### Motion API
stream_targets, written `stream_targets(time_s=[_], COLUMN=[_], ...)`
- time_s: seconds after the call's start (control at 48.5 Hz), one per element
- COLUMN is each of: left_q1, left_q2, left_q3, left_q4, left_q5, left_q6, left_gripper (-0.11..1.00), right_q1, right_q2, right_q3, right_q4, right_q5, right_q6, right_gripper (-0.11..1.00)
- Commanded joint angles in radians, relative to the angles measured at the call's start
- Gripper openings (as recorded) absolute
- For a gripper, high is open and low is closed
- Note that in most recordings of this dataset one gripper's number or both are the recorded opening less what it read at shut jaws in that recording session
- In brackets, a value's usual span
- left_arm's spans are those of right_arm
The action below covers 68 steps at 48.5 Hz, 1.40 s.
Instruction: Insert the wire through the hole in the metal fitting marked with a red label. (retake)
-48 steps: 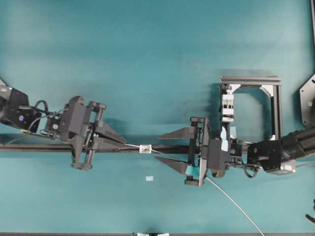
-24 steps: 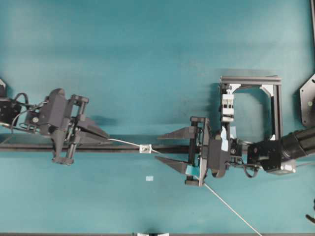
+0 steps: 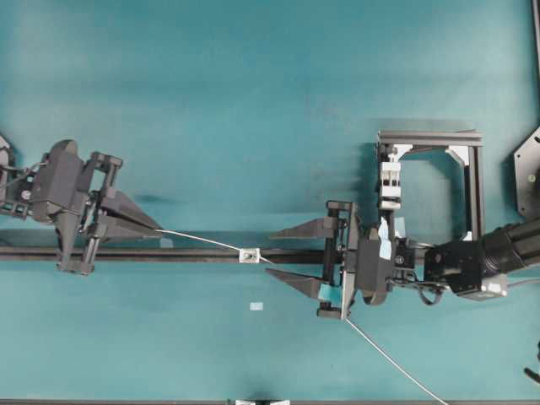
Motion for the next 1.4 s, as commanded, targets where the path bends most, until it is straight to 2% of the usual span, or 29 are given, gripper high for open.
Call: stream_targets(time_s=[0.0,0.289,0.846,0.991,1.094,1.176,1.259,1.383], left_q1=[-0.003,-0.003,-0.005,-0.005,-0.005,-0.005,-0.005,-0.005], left_q2=[-0.044,-0.114,-0.058,-0.058,-0.057,-0.060,-0.064,-0.075], left_q3=[0.005,0.035,0.008,0.008,0.008,0.011,0.012,0.012], left_q4=[0.002,0.003,0.014,0.014,0.014,0.014,0.014,0.014], left_q5=[0.020,0.049,0.067,0.069,0.069,0.071,0.071,0.071], left_q6=[0.000,0.000,-0.003,-0.026,-0.048,-0.049,-0.052,-0.052], left_gripper=[-0.10,-0.10,-0.10,-0.09,-0.01,0.12,0.32,0.67], right_q1=[0.002,0.002,0.002,0.002,0.002,0.002,0.003,0.002], right_q2=[-0.037,-0.037,-0.037,-0.037,-0.037,-0.037,-0.037,-0.037], right_q3=[-0.006,-0.006,-0.008,-0.008,-0.009,-0.009,-0.009,-0.008], right_q4=[-0.003,-0.003,-0.003,-0.003,-0.003,-0.003,-0.003,-0.003], right_q5=[-0.009,-0.008,-0.008,-0.008,-0.008,-0.009,-0.008,-0.008], right_q6=[0.000,0.000,0.000,0.000,0.000,0.000,0.000,0.000], right_gripper=[0.71,0.71,0.71,0.71,0.71,0.71,0.71,0.71])
